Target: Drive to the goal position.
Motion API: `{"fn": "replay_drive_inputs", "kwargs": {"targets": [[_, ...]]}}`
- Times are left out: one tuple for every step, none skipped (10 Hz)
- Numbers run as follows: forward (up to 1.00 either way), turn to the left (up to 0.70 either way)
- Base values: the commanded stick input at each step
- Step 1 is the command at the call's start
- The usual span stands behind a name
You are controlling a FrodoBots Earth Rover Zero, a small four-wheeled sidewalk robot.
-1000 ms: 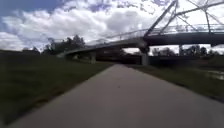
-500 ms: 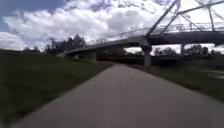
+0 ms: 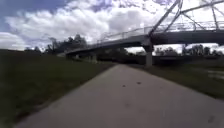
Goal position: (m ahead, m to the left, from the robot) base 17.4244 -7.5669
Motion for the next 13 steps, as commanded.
{"fn": "replay_drive_inputs", "kwargs": {"targets": [[1.00, -0.10], [1.00, -0.10], [1.00, -0.10], [1.00, -0.10], [1.00, -0.05], [1.00, -0.02], [1.00, 0.00], [1.00, 0.00], [1.00, 0.00], [1.00, 0.00], [1.00, -0.01], [1.00, -0.04], [1.00, -0.11]]}}
